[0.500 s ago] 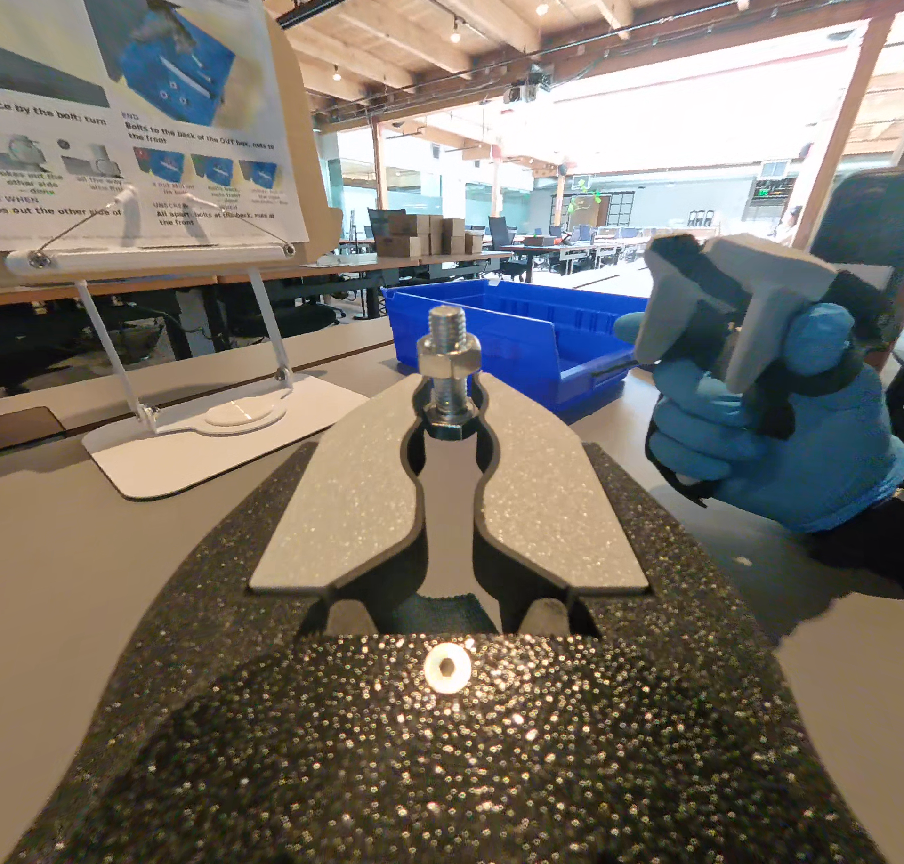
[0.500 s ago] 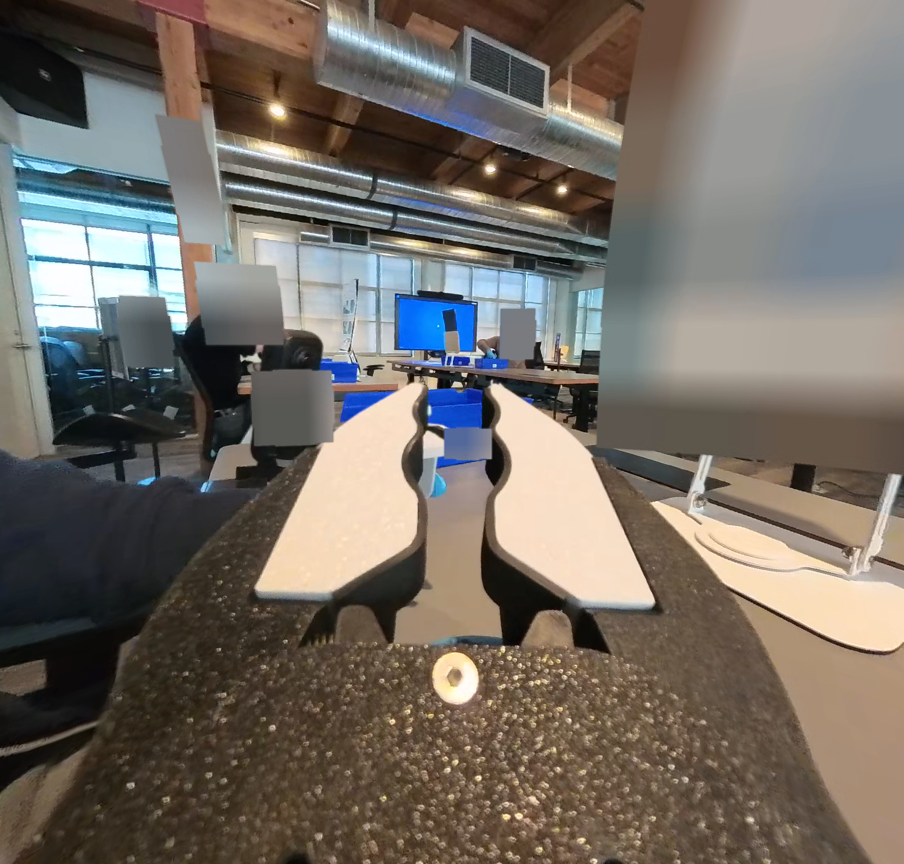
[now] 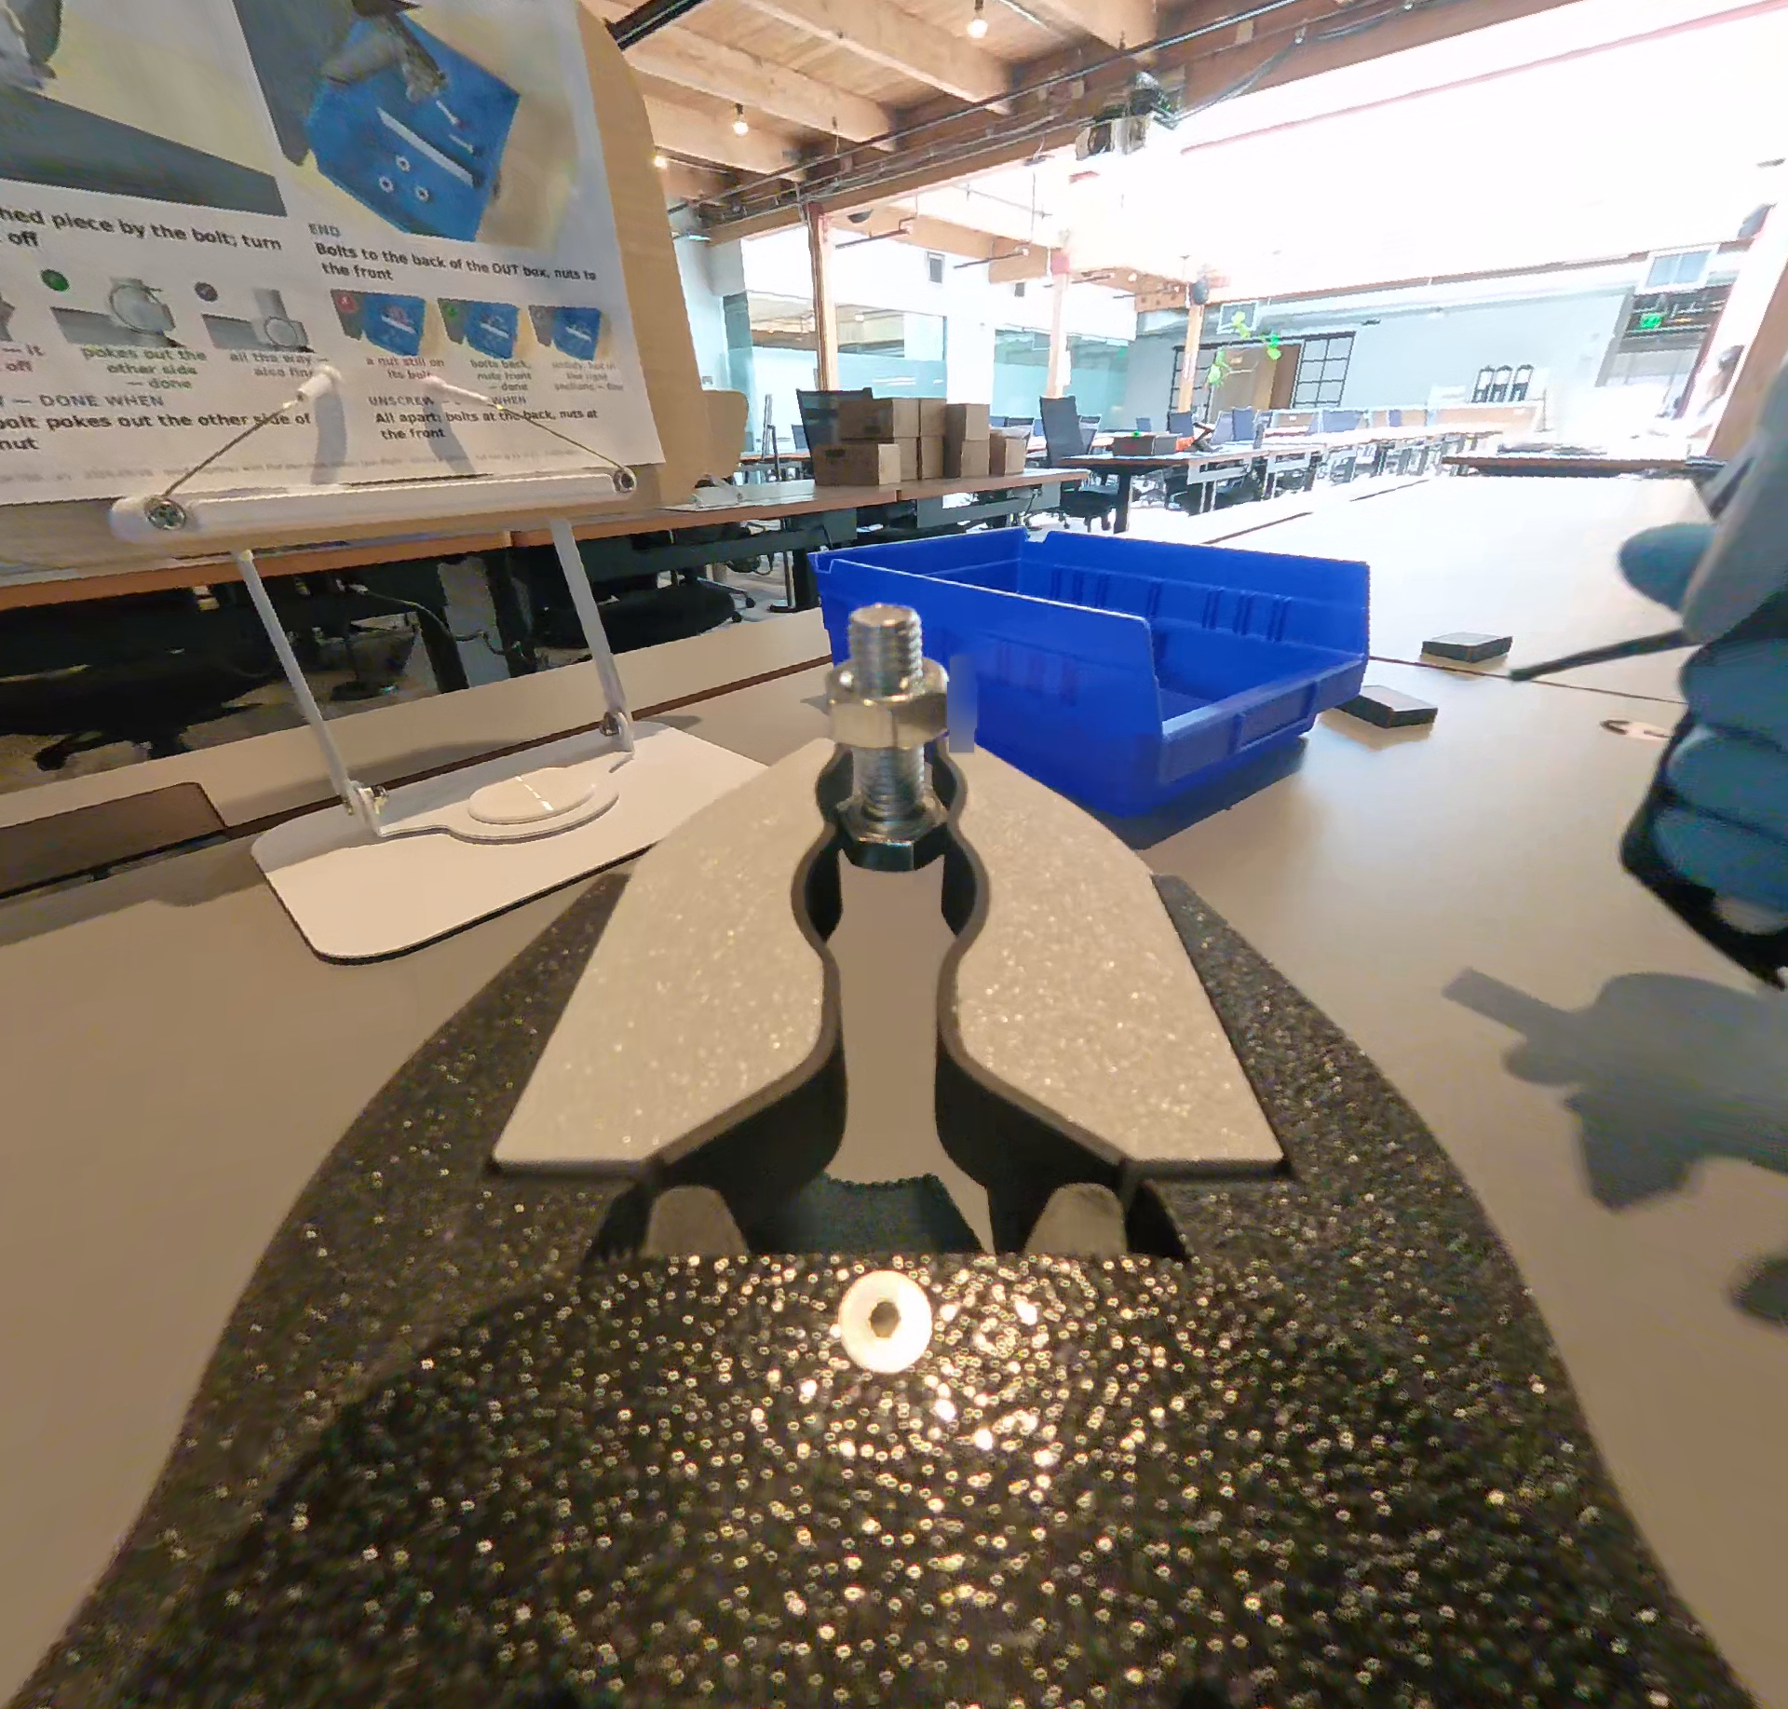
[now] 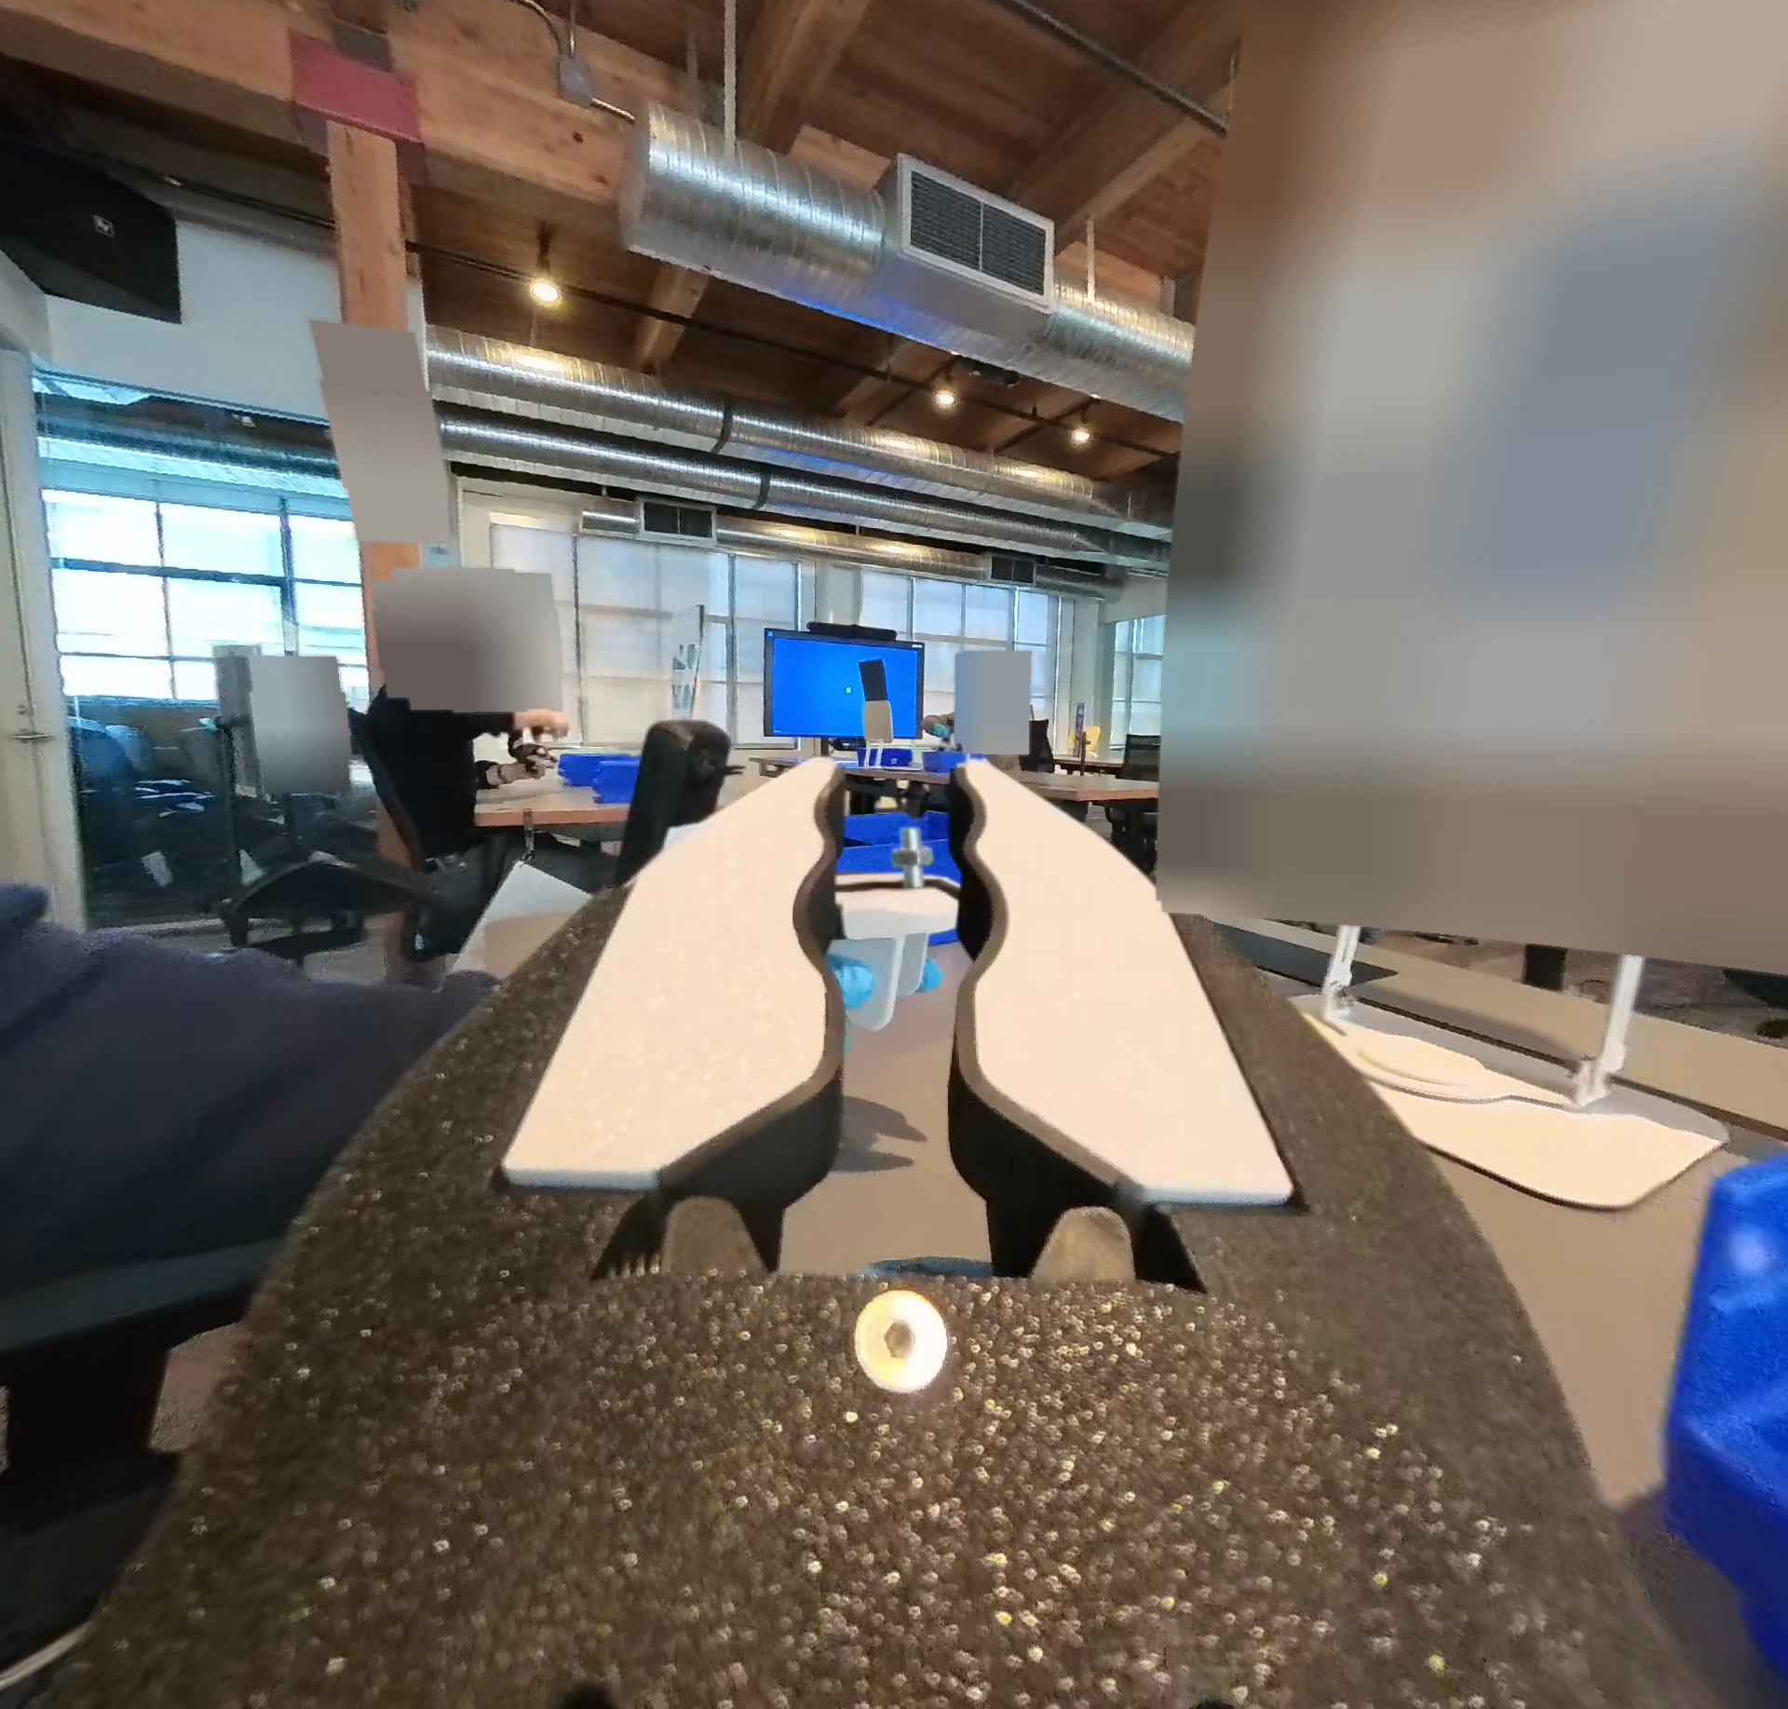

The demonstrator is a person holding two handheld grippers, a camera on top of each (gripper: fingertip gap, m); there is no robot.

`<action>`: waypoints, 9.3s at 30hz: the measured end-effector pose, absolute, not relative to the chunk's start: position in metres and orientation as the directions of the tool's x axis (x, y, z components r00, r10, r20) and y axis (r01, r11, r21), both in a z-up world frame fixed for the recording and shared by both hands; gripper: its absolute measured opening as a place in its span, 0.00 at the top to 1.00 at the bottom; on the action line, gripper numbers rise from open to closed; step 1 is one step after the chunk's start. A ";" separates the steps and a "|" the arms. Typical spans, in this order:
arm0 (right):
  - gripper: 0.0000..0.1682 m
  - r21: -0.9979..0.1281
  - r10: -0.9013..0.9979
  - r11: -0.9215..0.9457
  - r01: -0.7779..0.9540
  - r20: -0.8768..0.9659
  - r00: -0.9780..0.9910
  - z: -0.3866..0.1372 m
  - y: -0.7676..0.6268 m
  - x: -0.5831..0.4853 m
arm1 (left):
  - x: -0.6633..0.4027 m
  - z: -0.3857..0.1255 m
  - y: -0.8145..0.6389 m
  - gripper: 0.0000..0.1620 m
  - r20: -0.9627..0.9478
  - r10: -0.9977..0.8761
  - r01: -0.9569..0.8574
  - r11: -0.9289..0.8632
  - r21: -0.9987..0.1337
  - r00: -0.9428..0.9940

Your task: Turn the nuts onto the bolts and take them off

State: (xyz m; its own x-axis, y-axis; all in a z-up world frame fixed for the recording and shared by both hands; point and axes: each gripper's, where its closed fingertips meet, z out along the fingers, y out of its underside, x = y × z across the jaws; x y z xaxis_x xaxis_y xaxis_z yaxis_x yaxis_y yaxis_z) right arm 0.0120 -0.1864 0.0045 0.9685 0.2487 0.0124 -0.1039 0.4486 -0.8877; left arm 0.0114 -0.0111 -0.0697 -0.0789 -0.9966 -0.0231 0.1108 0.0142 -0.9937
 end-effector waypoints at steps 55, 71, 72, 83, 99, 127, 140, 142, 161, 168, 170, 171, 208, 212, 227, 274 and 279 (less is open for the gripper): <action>0.81 -0.998 0.725 0.010 -0.056 -0.031 0.688 -0.042 -0.119 -0.051 | -0.046 -0.081 -0.144 0.91 0.248 -0.580 -0.219 -0.121 -0.968 -0.776; 0.85 -0.988 0.854 -0.103 -0.118 -0.148 0.500 -0.051 -0.097 -0.045 | -0.043 -0.084 -0.133 0.91 0.368 -0.440 -0.332 -0.160 -0.930 -0.819; 0.85 -0.987 0.857 -0.112 -0.116 -0.155 0.492 -0.053 -0.097 -0.046 | -0.044 -0.083 -0.135 0.91 0.370 -0.423 -0.335 -0.156 -0.929 -0.827; 0.89 -0.995 0.846 -0.076 -0.060 -0.096 0.524 -0.055 -0.107 -0.070 | -0.051 -0.083 -0.147 0.90 0.324 -0.449 -0.315 -0.096 -0.944 -0.833; 0.72 -0.994 0.648 -0.084 -0.063 -0.103 0.754 -0.056 -0.077 -0.027 | -0.003 -0.089 -0.109 0.91 0.240 -0.721 -0.274 -0.072 -0.959 -0.650; 0.92 -0.973 0.613 -0.118 -0.198 -0.228 0.757 -0.054 -0.080 -0.017 | 0.008 -0.094 -0.114 0.91 0.286 -0.747 -0.320 -0.104 -0.942 -0.600; 0.78 -0.981 0.719 -0.063 -0.182 -0.171 0.674 -0.042 -0.095 -0.014 | -0.008 -0.072 -0.121 0.91 0.363 -0.585 -0.314 -0.189 -0.930 -0.725; 0.79 -0.964 0.768 -0.098 -0.249 -0.232 0.596 -0.038 -0.098 -0.019 | -0.018 -0.070 -0.132 0.91 0.431 -0.471 -0.370 -0.221 -0.902 -0.770; 0.82 -0.973 0.742 0.091 -0.213 -0.076 0.666 0.048 -0.081 -0.033 | 0.005 0.007 -0.130 0.91 0.186 -0.595 -0.205 -0.036 -0.978 -0.782; 0.77 -0.991 0.747 0.050 -0.123 -0.044 0.663 0.042 -0.066 -0.042 | 0.003 0.007 -0.119 0.91 0.182 -0.612 -0.182 -0.062 -0.981 -0.769; 0.78 -0.989 0.750 0.046 -0.137 -0.057 0.659 0.040 -0.066 -0.040 | 0.002 0.009 -0.116 0.91 0.169 -0.621 -0.173 -0.055 -0.983 -0.765; 0.78 -0.988 0.754 0.048 -0.150 -0.063 0.654 0.042 -0.067 -0.039 | 0.001 0.012 -0.115 0.91 0.166 -0.624 -0.166 -0.058 -0.984 -0.763; 0.77 -0.995 0.594 0.095 -0.018 0.042 0.803 0.035 -0.062 -0.014 | 0.026 0.000 -0.087 0.91 -0.001 -0.838 -0.075 0.050 -0.996 -0.546; 0.80 -0.988 0.720 0.108 -0.114 -0.002 0.694 0.044 -0.080 -0.018 | 0.012 0.004 -0.106 0.91 0.126 -0.707 -0.117 -0.062 -0.991 -0.696; 0.88 -0.997 0.603 0.049 -0.053 -0.013 0.798 0.028 -0.060 -0.010 | 0.026 -0.006 -0.091 0.90 0.014 -0.831 -0.110 0.057 -0.992 -0.556; 0.89 -0.992 0.739 0.044 -0.118 -0.047 0.672 0.032 -0.079 -0.023 | 0.011 -0.003 -0.114 0.90 0.098 -0.700 -0.126 -0.011 -0.992 -0.708; 0.89 -0.998 0.526 0.061 0.004 0.036 0.850 0.027 -0.057 -0.007 | 0.029 -0.008 -0.087 0.90 -0.007 -0.851 -0.106 0.073 -0.992 -0.524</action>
State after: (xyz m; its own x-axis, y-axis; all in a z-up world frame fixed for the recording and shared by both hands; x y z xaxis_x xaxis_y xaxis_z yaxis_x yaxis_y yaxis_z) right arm -0.0073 -0.0574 0.0270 0.8496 0.5263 0.0360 0.0044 0.0612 -0.9981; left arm 0.0289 -0.0868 -0.0083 -0.5244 -0.8515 -0.0070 -0.1056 0.0732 -0.9917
